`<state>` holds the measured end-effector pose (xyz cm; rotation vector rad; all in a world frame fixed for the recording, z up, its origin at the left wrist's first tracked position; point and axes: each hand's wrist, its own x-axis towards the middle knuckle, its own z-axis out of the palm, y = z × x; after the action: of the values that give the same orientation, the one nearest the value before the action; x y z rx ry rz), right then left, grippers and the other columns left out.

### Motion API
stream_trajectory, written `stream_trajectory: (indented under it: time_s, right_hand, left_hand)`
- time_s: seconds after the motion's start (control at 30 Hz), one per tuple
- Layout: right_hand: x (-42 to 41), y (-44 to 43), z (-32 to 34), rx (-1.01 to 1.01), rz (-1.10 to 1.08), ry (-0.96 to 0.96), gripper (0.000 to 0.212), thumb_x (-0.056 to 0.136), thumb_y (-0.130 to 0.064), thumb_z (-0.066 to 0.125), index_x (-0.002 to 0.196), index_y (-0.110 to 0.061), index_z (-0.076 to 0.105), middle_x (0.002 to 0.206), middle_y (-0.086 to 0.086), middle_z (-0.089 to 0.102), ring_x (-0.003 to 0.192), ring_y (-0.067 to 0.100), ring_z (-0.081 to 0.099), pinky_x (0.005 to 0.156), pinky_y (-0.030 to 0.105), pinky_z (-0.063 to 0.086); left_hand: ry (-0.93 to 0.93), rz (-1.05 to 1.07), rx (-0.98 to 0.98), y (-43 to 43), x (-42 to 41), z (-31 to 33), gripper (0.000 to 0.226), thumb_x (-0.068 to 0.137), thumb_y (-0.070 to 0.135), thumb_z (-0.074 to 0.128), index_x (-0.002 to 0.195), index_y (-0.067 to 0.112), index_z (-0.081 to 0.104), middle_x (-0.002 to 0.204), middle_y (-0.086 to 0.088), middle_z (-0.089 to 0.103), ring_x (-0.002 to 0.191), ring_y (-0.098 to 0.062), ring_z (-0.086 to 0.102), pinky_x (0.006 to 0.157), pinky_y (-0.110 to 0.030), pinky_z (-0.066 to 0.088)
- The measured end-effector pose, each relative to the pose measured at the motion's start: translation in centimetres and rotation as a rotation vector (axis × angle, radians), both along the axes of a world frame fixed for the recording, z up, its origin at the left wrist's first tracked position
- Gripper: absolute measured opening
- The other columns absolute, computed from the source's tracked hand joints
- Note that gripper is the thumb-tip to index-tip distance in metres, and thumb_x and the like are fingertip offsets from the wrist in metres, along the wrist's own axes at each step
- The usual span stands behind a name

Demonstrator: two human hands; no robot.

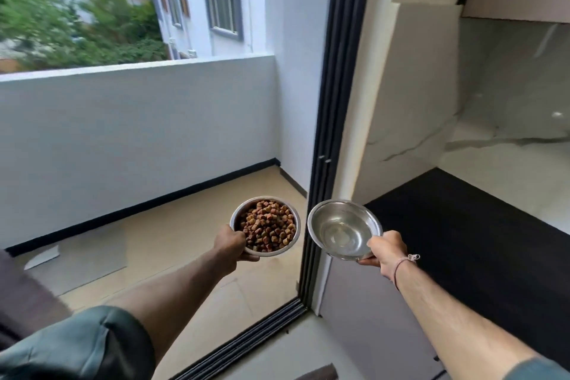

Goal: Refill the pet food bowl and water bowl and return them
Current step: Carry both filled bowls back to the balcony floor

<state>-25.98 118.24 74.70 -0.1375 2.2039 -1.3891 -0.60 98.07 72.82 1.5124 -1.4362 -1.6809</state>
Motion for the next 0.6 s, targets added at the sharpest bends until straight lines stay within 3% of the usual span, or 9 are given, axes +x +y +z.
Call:
stream_trajectory:
  time_s: [0.1, 0.23, 0.4, 0.5, 0.6]
  right_hand:
    - [2.3, -3.6, 0.4, -0.008, 0.074, -0.011, 0.015, 0.09, 0.012, 0.046, 0.1, 0.008, 0.058, 0.117, 0.029, 0.062, 0.056, 0.035, 0.072, 0.039, 0.033, 0.056]
    - [4.7, -8.7, 0.6, -0.04, 0.164, -0.035, 0.027, 0.093, 0.012, 0.046, 0.118, 0.009, 0.055, 0.122, 0.029, 0.06, 0.076, 0.043, 0.071, 0.034, 0.033, 0.054]
    - [5.7, -16.4, -0.4, -0.055, 0.245, -0.03, 0.028, 0.091, 0.013, 0.048, 0.118, 0.014, 0.058, 0.12, 0.029, 0.061, 0.063, 0.036, 0.065, 0.033, 0.034, 0.053]
    - [5.5, -21.4, -1.3, -0.056, 0.279, -0.039, 0.03, 0.09, 0.014, 0.049, 0.118, 0.012, 0.06, 0.101, 0.026, 0.063, 0.053, 0.035, 0.065, 0.031, 0.034, 0.051]
    - [5.0, -26.3, -2.0, -0.024, 0.329, -0.036, 0.026, 0.09, 0.012, 0.05, 0.114, 0.009, 0.061, 0.108, 0.029, 0.064, 0.048, 0.037, 0.067, 0.034, 0.036, 0.054]
  left_hand:
    - [-0.003, 0.075, -0.004, -2.0, 3.5, 0.2, 0.034, 0.1, -0.005, 0.036, 0.129, -0.001, 0.053, 0.108, -0.026, 0.065, 0.066, -0.037, 0.075, 0.046, -0.038, 0.06]
    - [-0.02, 0.17, 0.006, -4.8, 7.2, 0.2, 0.032, 0.101, -0.002, 0.037, 0.13, 0.001, 0.051, 0.113, -0.026, 0.064, 0.073, -0.04, 0.076, 0.049, -0.039, 0.062]
    - [-0.048, 0.292, 0.007, -9.0, 10.0, -0.4, 0.031, 0.099, -0.004, 0.036, 0.127, 0.002, 0.049, 0.113, -0.024, 0.062, 0.073, -0.041, 0.075, 0.046, -0.038, 0.06]
    - [-0.071, 0.362, 0.007, -12.4, 10.8, -1.1, 0.034, 0.098, -0.004, 0.035, 0.126, 0.004, 0.051, 0.116, -0.025, 0.062, 0.072, -0.042, 0.075, 0.052, -0.043, 0.062]
    - [-0.084, 0.424, 0.006, -15.7, 11.5, -1.8, 0.035, 0.095, -0.004, 0.034, 0.123, 0.005, 0.052, 0.116, -0.025, 0.062, 0.069, -0.043, 0.075, 0.052, -0.045, 0.062]
